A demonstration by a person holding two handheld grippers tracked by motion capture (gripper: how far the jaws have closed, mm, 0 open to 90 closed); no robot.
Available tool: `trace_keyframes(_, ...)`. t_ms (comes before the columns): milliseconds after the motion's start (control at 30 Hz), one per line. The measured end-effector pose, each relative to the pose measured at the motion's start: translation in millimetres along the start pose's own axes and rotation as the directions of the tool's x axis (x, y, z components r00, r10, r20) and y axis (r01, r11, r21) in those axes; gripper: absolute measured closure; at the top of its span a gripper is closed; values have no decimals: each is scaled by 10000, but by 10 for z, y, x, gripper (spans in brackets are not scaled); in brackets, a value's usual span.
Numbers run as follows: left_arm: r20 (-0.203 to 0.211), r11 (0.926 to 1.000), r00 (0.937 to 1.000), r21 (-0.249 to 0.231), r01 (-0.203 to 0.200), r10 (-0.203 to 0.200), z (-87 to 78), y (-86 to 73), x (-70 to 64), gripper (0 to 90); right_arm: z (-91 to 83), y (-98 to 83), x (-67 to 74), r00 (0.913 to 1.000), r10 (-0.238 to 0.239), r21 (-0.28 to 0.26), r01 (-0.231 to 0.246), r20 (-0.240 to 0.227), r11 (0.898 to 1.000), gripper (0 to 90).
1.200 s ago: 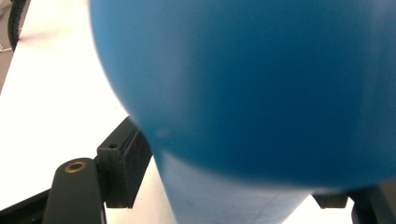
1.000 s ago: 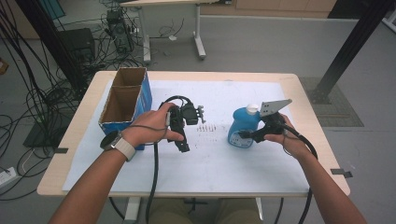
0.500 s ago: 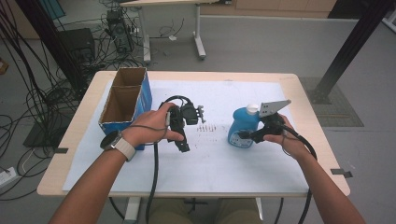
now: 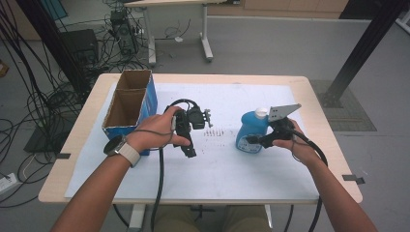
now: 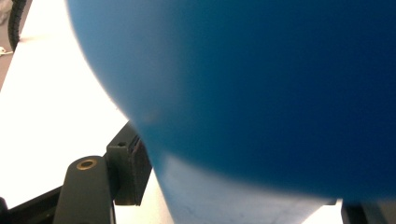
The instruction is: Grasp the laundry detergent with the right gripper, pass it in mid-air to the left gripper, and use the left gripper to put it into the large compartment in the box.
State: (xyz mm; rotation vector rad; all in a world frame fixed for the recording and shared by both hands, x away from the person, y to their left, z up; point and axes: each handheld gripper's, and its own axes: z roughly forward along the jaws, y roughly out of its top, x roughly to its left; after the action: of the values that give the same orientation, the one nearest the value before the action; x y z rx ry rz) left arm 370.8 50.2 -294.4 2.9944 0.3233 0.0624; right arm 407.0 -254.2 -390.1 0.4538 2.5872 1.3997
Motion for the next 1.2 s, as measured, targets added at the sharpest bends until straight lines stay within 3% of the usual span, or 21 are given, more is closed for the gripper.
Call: trace_keyframes(1200, 44, 10000, 10000, 37, 32, -32, 13, -26, 11, 90, 40, -27, -18, 9999, 15, -240, -18, -120, 9997, 420)
